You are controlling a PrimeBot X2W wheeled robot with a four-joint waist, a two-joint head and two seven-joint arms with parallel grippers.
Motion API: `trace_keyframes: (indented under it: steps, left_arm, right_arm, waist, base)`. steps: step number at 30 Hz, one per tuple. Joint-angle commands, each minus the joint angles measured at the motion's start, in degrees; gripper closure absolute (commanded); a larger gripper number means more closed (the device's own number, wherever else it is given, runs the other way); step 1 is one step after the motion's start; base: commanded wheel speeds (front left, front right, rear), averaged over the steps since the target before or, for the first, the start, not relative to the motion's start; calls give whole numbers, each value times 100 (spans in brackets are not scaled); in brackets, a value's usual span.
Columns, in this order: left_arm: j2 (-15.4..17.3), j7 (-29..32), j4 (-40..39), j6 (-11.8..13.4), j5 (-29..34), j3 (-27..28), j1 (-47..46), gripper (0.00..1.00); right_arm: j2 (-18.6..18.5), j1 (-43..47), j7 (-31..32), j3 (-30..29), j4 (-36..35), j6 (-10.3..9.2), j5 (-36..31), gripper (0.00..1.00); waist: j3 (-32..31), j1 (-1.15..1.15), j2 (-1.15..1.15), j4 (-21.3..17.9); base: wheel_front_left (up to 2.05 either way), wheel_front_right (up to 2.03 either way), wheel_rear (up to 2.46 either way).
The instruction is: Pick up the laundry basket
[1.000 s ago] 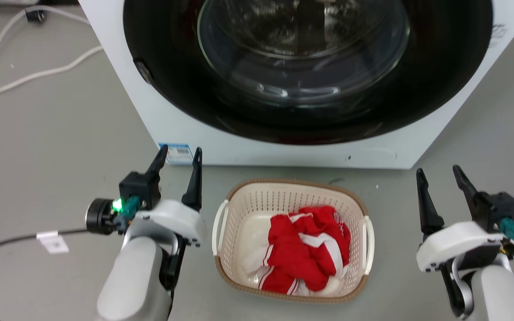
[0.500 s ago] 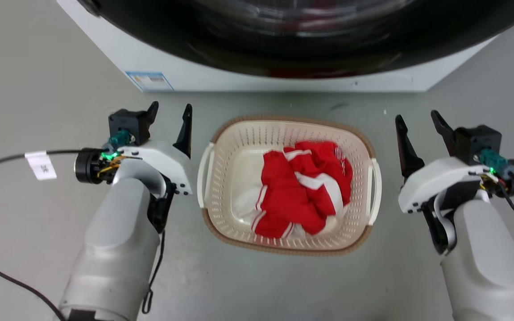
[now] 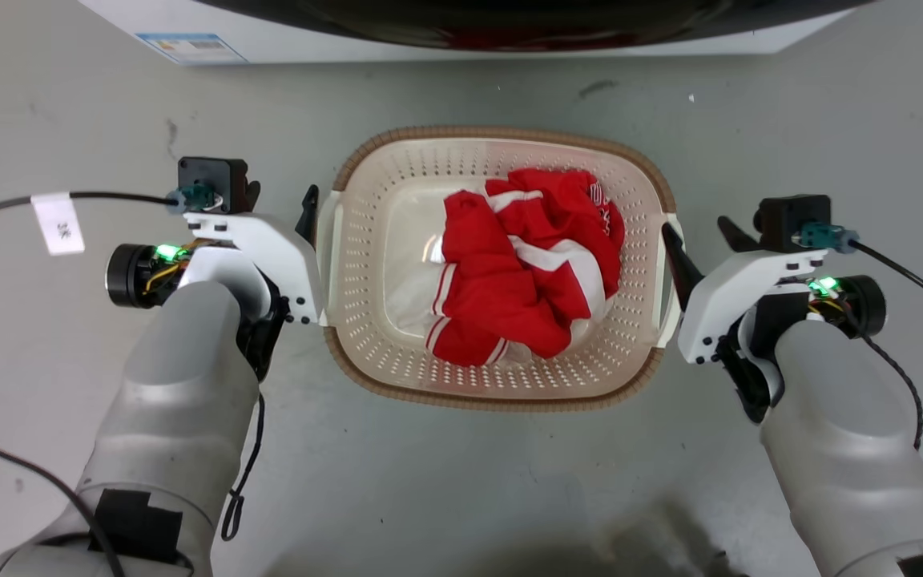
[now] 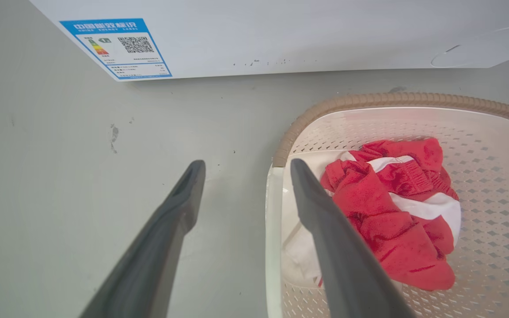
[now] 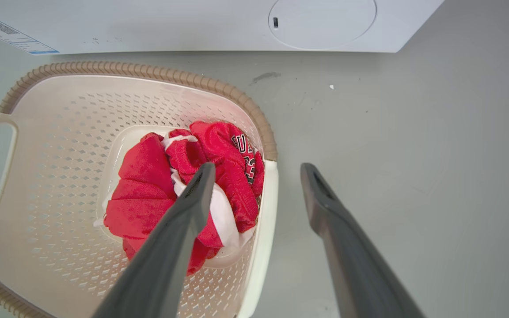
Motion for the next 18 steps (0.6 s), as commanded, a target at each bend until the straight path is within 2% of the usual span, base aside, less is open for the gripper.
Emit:
trace_keyframes:
  steps: [1, 11, 18]
  left_arm:
    - [12, 28, 17, -4, -33, -42, -95, 0]
    - [223, 940, 99, -1, -696, -797, -550, 0]
    - [400, 1648, 21, -2, -1255, -1262, -703, 0]
  right_arm:
    - [10, -116, 13, 33, 66, -4, 59, 0]
    - [11, -937, 526, 773, 1138, -4, 856, 0]
    - [9, -1215, 1007, 1459, 1336, -4, 1483, 0]
  waist:
    - [97, -1, 0, -59]
    - [635, -1, 0, -215]
    - [885, -1, 0, -276]
  base:
    - [0, 0, 0]
    - [0, 0, 0]
    - [0, 0, 0]
